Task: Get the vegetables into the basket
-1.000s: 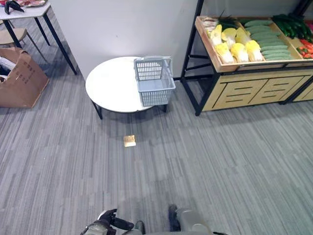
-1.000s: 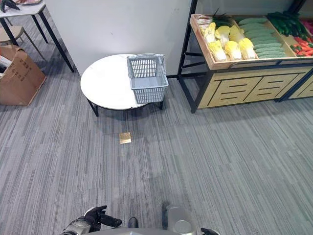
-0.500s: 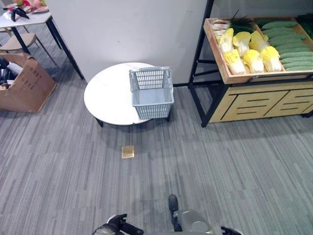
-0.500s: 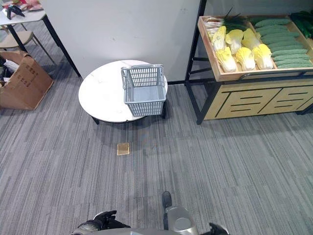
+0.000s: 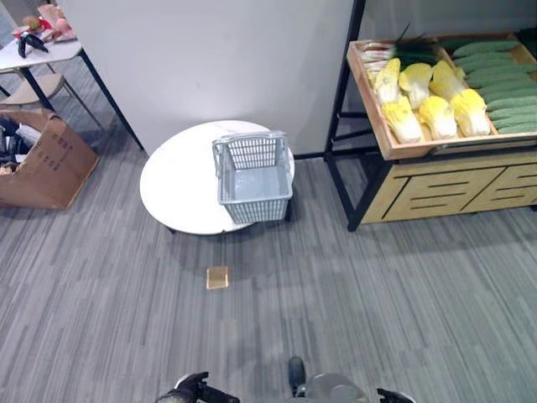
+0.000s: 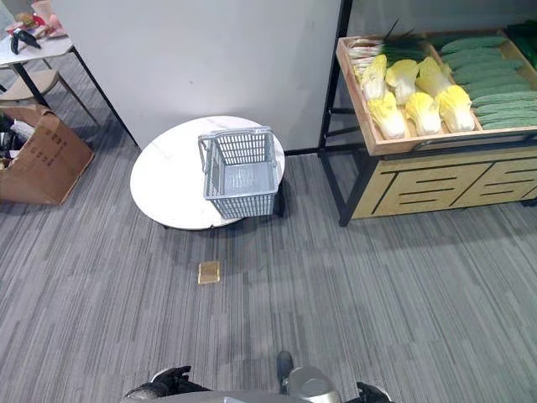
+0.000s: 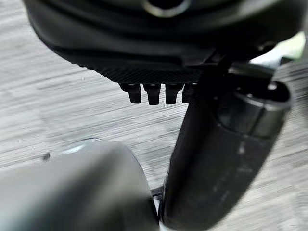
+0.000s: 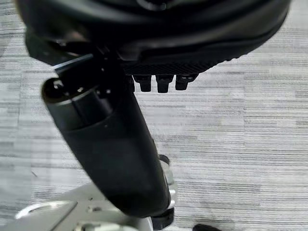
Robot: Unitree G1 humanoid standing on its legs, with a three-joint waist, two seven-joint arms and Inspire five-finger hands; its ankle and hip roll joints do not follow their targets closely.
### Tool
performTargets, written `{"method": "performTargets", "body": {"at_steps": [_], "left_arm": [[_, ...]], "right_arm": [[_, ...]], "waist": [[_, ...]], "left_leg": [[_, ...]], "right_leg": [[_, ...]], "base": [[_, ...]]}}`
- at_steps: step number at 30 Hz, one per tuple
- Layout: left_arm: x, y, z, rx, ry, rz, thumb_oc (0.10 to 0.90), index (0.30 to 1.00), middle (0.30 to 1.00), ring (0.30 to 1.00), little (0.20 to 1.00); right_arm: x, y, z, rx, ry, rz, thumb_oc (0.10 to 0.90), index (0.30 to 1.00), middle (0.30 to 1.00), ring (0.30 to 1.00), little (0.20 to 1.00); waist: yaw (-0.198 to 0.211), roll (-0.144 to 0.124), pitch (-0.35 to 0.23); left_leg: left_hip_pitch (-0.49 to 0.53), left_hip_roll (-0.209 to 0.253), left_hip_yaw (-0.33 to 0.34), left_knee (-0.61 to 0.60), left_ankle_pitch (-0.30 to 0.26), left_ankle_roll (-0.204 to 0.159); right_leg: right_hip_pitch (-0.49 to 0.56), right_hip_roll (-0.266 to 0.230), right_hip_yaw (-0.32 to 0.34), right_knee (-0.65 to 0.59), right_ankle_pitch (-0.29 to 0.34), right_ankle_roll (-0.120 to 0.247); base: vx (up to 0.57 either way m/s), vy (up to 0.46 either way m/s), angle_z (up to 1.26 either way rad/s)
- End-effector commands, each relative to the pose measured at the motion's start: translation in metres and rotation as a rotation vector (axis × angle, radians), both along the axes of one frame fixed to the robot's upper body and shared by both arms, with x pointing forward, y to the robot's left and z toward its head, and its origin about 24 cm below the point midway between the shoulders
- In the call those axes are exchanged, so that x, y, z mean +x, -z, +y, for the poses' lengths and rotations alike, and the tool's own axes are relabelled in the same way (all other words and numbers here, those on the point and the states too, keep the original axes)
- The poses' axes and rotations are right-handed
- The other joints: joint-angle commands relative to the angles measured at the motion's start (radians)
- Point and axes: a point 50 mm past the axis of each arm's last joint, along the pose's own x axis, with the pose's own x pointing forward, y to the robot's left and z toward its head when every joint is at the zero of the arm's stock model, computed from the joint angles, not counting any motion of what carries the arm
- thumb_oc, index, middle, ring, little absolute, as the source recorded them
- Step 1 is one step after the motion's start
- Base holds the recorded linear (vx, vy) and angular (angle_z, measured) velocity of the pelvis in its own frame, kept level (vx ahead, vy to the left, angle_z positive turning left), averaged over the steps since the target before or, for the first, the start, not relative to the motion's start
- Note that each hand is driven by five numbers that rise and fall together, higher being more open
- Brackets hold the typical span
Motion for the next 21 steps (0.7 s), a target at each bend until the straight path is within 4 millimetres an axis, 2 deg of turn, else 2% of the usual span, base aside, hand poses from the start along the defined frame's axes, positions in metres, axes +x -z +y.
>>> {"method": "performTargets", "body": {"at_steps": [1,2,4,6,7,9,10,12,15,21], "left_arm": [[0.012,-0.005,0.007,-0.003,0.025,-0.046,0.900,1.000,1.000,1.000,1.000],[0.011,-0.005,0.007,-0.008,0.028,-0.051,0.900,1.000,1.000,1.000,1.000],[0.010,-0.005,0.008,-0.010,0.017,-0.048,0.900,1.000,1.000,1.000,1.000],[0.007,-0.004,0.008,-0.011,0.017,-0.041,0.900,1.000,1.000,1.000,1.000],[0.002,-0.003,0.008,-0.008,0.011,-0.027,0.900,1.000,1.000,1.000,1.000],[0.000,-0.003,0.009,-0.004,0.012,-0.018,0.900,1.000,1.000,1.000,1.000],[-0.005,-0.001,0.010,0.004,0.018,0.003,0.900,1.000,1.000,1.000,1.000],[-0.010,0.000,0.010,0.019,0.035,0.030,0.900,1.000,1.000,1.000,1.000],[-0.015,0.001,0.010,0.024,0.031,0.046,0.900,1.000,1.000,1.000,1.000],[-0.019,0.001,0.012,0.022,0.011,0.055,0.900,1.000,1.000,1.000,1.000]], "right_arm": [[0.002,-0.002,-0.007,-0.019,0.016,-0.011,0.900,1.000,1.000,1.000,1.000],[0.002,-0.003,-0.009,-0.026,0.011,-0.009,0.900,1.000,1.000,1.000,1.000],[0.003,-0.003,-0.010,-0.029,-0.008,-0.010,0.900,1.000,1.000,1.000,1.000],[0.004,-0.003,-0.010,-0.030,-0.027,-0.013,0.900,1.000,1.000,1.000,1.000],[0.004,-0.003,-0.009,-0.027,-0.045,-0.007,0.900,1.000,1.000,1.000,1.000],[0.005,-0.003,-0.008,-0.026,-0.056,-0.008,0.900,1.000,1.000,1.000,1.000],[0.005,-0.002,-0.005,-0.018,-0.065,-0.003,0.900,1.000,1.000,1.000,1.000],[0.002,-0.001,-0.002,-0.010,-0.057,0.003,0.900,1.000,1.000,1.000,1.000],[-0.001,0.000,-0.001,-0.003,-0.041,0.011,0.900,1.000,1.000,1.000,1.000],[-0.004,0.002,0.006,0.018,-0.043,0.027,0.900,1.000,1.000,1.000,1.000]], "waist": [[0.048,-0.039,0.070],[0.075,-0.046,0.074],[0.100,-0.039,0.078],[0.131,-0.029,0.084],[0.157,-0.018,0.075],[0.160,-0.018,0.077],[0.156,-0.020,0.068],[0.143,-0.016,0.049],[0.129,-0.016,0.029],[0.125,-0.019,0.007]], "left_leg": [[-0.054,-0.002,0.138,-0.188,0.107,0.100],[-0.150,-0.013,0.161,-0.245,0.093,0.097],[-0.198,-0.013,0.172,-0.349,0.095,0.090],[-0.211,-0.074,0.131,-0.465,0.096,0.092],[-0.221,-0.113,0.084,-0.527,0.108,0.093],[-0.205,-0.123,0.075,-0.533,0.106,0.095],[-0.164,-0.125,0.081,-0.585,0.074,0.109],[-0.114,-0.127,0.088,-0.632,0.067,0.117],[-0.060,-0.137,0.091,-0.673,0.049,0.129],[-0.039,-0.145,0.115,-0.674,0.010,0.150]], "right_leg": [[0.016,-0.073,0.029,0.017,0.002,0.149],[0.061,-0.083,0.056,-0.001,-0.015,0.160],[0.100,-0.083,0.074,-0.017,-0.024,0.170],[0.146,-0.076,0.108,-0.032,-0.042,0.179],[0.182,-0.062,0.141,-0.037,-0.060,0.176],[0.198,-0.062,0.155,-0.034,-0.070,0.175],[0.204,-0.061,0.170,-0.035,-0.078,0.175],[0.205,-0.058,0.168,-0.042,-0.083,0.175],[0.208,-0.067,0.167,-0.053,-0.083,0.182],[0.209,-0.092,0.175,-0.045,-0.084,0.200]], "base": [[0.55,-0.013,-0.34],[0.42,0.064,-0.06],[0.34,0.099,-0.18],[0.36,0.080,-0.67],[0.30,0.053,-0.68],[0.18,0.039,-1.02],[0.16,0.055,-1.16],[0.13,0.075,-0.87],[0.08,0.081,0.06],[0.05,0.079,0.03]]}}
